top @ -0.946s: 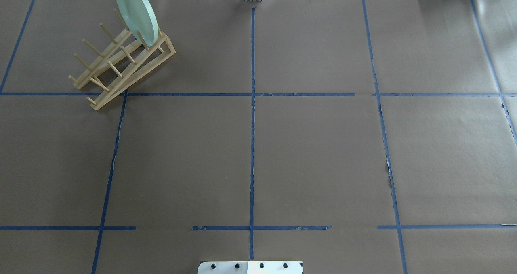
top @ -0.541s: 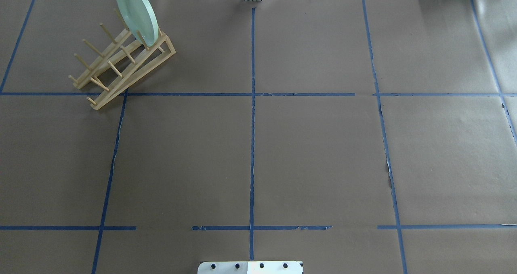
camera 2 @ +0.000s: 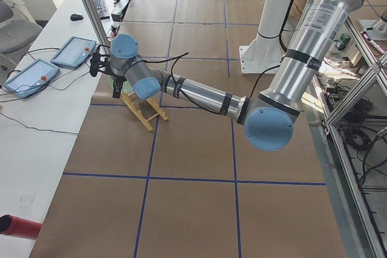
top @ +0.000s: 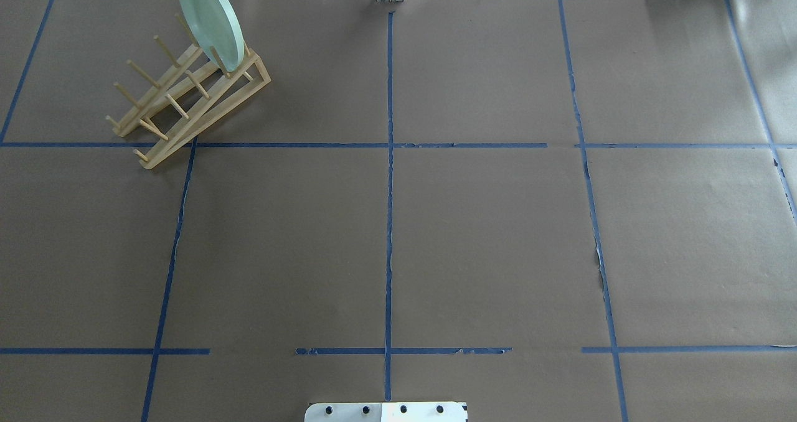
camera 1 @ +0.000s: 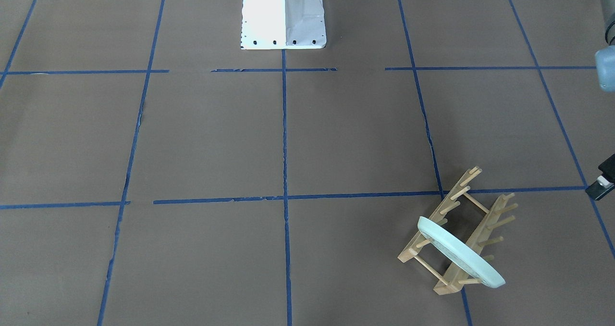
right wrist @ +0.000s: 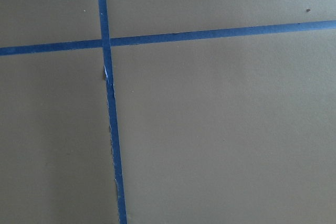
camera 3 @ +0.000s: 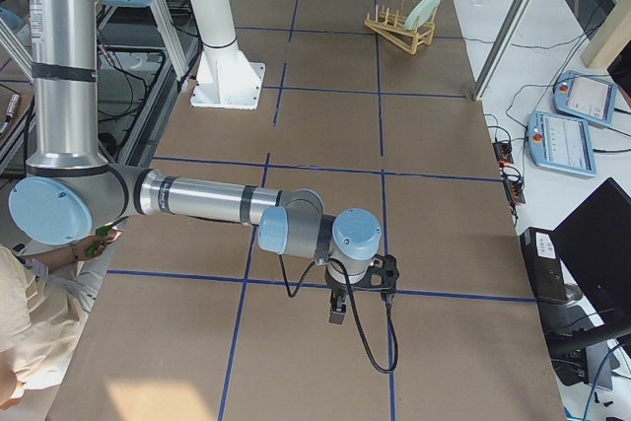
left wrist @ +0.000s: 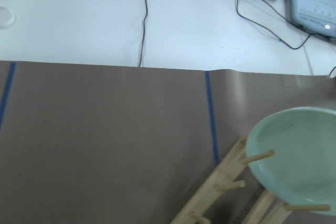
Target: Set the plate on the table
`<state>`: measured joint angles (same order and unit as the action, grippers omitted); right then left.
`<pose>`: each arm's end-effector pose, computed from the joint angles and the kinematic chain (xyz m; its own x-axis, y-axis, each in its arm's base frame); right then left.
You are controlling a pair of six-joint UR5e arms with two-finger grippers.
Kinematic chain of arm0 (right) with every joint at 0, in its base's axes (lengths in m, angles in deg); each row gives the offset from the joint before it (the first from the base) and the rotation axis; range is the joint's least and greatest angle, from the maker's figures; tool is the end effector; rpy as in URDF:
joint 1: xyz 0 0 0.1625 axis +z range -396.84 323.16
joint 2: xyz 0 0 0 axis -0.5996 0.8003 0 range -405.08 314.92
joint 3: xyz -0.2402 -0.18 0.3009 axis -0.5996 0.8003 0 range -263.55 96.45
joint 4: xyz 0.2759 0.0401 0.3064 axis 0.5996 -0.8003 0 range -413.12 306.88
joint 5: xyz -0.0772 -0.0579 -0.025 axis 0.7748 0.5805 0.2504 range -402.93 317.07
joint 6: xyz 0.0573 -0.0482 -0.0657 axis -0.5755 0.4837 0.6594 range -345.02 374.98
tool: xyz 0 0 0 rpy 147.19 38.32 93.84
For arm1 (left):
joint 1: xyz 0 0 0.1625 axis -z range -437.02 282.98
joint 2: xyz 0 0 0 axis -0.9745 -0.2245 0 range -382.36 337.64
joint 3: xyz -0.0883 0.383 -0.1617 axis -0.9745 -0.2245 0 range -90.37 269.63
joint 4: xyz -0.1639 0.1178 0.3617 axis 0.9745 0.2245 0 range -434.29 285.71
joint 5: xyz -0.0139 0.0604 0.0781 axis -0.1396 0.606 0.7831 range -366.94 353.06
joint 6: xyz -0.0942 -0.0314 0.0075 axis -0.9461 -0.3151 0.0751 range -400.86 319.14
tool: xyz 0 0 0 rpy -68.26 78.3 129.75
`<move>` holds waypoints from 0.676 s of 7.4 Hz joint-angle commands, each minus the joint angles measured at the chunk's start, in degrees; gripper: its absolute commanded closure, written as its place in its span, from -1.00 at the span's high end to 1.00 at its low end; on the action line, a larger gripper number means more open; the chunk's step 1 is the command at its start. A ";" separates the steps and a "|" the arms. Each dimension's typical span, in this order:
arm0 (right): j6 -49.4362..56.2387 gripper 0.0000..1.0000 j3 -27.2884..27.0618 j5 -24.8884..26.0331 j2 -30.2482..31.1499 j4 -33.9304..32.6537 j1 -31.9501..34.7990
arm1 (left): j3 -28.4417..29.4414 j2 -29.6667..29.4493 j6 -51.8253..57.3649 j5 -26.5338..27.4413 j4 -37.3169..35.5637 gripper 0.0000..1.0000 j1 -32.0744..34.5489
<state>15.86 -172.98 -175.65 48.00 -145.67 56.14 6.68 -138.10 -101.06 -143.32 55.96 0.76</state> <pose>0.0897 -0.4559 0.6953 0.7306 0.0959 0.6760 -0.0404 0.9944 -0.0974 0.0811 -0.6642 0.3698 0.3647 -0.0640 -0.9289 0.4170 0.9032 0.1015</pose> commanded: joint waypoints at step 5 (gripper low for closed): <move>0.00 1.00 -0.05 0.00 0.00 0.00 0.00 | 15.62 -9.42 -54.82 19.71 28.12 1.00 -14.92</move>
<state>15.86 -173.02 -175.65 48.00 -145.67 56.14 20.54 -146.87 -149.81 -128.10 81.63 -11.16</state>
